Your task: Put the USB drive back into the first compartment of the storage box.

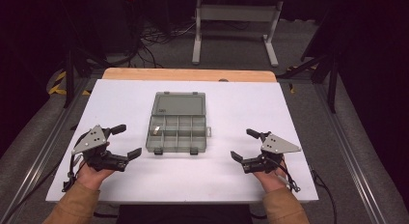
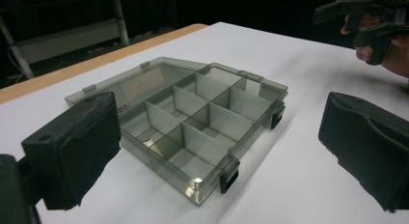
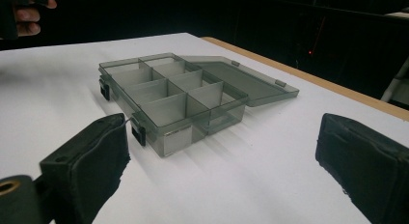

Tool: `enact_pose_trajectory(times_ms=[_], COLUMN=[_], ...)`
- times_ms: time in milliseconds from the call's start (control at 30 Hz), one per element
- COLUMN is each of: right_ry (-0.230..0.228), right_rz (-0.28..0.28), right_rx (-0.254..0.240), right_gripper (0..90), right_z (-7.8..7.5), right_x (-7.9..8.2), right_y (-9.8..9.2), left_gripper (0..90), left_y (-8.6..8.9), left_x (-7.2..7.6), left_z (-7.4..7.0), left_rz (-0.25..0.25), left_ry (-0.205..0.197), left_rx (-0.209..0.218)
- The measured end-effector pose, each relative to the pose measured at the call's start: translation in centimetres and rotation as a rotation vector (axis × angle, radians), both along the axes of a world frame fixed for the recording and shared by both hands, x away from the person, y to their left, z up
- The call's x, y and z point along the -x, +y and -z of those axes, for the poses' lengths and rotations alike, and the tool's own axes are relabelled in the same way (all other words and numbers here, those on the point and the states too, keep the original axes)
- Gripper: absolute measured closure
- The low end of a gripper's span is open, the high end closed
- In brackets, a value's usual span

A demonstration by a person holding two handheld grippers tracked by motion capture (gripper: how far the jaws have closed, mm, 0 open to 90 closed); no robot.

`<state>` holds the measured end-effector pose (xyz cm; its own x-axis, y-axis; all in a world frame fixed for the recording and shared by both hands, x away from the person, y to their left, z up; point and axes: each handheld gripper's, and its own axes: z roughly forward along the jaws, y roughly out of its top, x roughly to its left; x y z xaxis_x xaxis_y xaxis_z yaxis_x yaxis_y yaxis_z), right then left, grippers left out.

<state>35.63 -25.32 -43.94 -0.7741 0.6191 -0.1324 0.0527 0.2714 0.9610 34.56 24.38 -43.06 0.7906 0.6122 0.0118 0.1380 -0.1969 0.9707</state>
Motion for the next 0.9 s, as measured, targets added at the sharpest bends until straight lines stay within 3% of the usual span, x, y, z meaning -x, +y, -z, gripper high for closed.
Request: enact_pose_trajectory(times_ms=[133,300,633,900], right_ry=[-0.001,-0.003,-0.008,-0.007], right_rz=[-0.001,-0.002,-0.003,-0.001], right_rx=[0.001,-0.002,-0.009,-0.011], right_gripper=[5.2,5.2,5.0,5.0], right_z=[0.0,0.0,0.1,0.2], right_x=[0.0,0.1,0.1,0.2], right_y=[0.0,0.0,-0.2,-0.3], left_gripper=[2.1,2.1,2.0,1.9], left_y=[0.9,2.0,2.9,2.9], left_x=[0.3,0.6,1.0,1.1], left_z=[1.0,2.3,4.4,4.8], left_rz=[-0.009,-0.027,-0.064,-0.088], left_ry=[-0.017,-0.019,-0.025,-0.022], left_rx=[0.047,0.063,0.061,0.082])
